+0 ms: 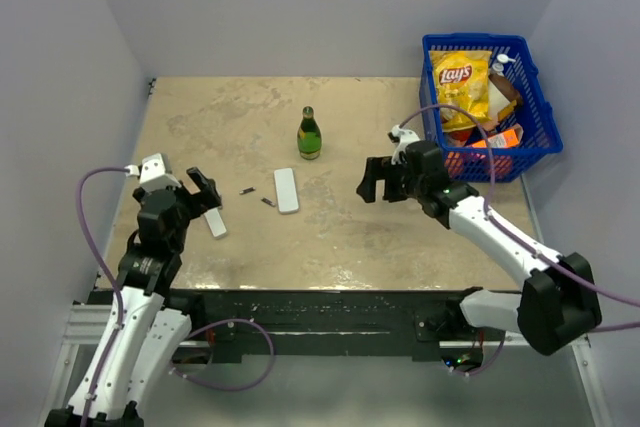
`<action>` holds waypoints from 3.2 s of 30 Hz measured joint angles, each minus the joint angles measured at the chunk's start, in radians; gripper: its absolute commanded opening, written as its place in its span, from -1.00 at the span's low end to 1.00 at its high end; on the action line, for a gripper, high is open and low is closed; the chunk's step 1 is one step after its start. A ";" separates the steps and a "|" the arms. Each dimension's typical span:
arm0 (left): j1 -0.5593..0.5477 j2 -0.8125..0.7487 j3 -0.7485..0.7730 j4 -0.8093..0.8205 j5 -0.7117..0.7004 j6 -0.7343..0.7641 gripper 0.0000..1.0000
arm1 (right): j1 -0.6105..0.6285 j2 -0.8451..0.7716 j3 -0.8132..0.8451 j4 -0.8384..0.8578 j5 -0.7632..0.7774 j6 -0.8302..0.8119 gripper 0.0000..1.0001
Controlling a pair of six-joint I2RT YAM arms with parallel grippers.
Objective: Load the batteries into the remote control
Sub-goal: Pick up the remote control from the center of the board, then adjust the remote control.
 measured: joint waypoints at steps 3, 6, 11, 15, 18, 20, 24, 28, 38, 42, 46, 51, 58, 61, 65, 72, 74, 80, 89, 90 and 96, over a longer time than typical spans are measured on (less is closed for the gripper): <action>0.000 0.069 0.000 -0.021 0.000 -0.023 1.00 | 0.066 0.076 0.000 0.032 0.031 0.011 0.96; 0.000 0.127 0.000 -0.032 -0.006 -0.034 1.00 | 0.125 0.144 0.005 0.062 0.053 0.018 0.96; 0.000 0.237 0.005 -0.057 -0.042 -0.071 1.00 | 0.196 0.218 0.018 0.111 0.089 0.018 0.96; 0.000 0.359 0.011 -0.074 -0.053 -0.139 0.91 | 0.217 0.219 0.018 0.172 0.095 0.018 0.96; 0.000 0.454 0.011 -0.074 -0.052 -0.191 0.81 | 0.234 0.219 0.018 0.216 0.093 0.018 0.96; 0.000 0.519 0.011 -0.070 -0.053 -0.224 0.71 | 0.249 0.219 0.017 0.243 0.092 0.018 0.96; 0.000 0.647 0.021 -0.061 -0.074 -0.274 0.55 | 0.272 0.219 -0.002 0.293 0.088 0.014 0.96; 0.000 0.785 0.066 -0.056 -0.103 -0.311 0.29 | 0.275 0.218 -0.031 0.314 0.091 0.008 0.96; 0.000 0.884 0.116 -0.066 -0.124 -0.350 0.17 | 0.275 0.204 -0.071 0.360 0.097 0.006 0.96; -0.001 0.888 0.114 -0.066 -0.124 -0.353 0.14 | 0.275 0.203 -0.075 0.375 0.096 0.006 0.96; -0.003 0.899 0.105 -0.064 -0.118 -0.353 0.14 | 0.275 0.191 -0.083 0.381 0.097 0.006 0.96; -0.015 0.925 0.097 -0.055 -0.113 -0.360 0.01 | 0.275 0.169 -0.092 0.385 0.097 0.006 0.95; -0.032 0.925 0.097 -0.050 -0.111 -0.363 -0.42 | 0.275 0.166 -0.095 0.400 0.097 0.006 0.94; -0.045 0.903 0.097 -0.072 -0.110 -0.363 -0.49 | 0.275 0.166 -0.103 0.409 0.096 0.006 0.93; -0.089 0.814 0.097 -0.124 -0.106 -0.372 -0.49 | 0.275 0.162 -0.117 0.426 0.088 0.008 0.91; -0.213 0.631 0.142 -0.184 -0.100 -0.439 -0.50 | 0.278 0.085 -0.193 0.552 0.013 0.083 0.91; -0.266 0.597 0.166 -0.185 -0.091 -0.476 -0.50 | 0.289 0.061 -0.238 0.647 -0.016 0.138 0.91; -0.420 0.581 0.197 -0.140 -0.065 -0.587 -0.49 | 0.390 0.048 -0.331 0.864 0.005 0.261 0.92; -0.632 0.658 0.270 -0.069 -0.091 -0.715 -0.47 | 0.554 0.105 -0.382 1.102 0.177 0.382 0.86; -0.643 0.661 0.275 -0.060 -0.096 -0.722 -0.47 | 0.567 0.122 -0.382 1.122 0.200 0.396 0.83; -0.692 0.666 0.304 -0.037 -0.137 -0.754 -0.47 | 0.588 0.211 -0.393 1.181 0.285 0.457 0.61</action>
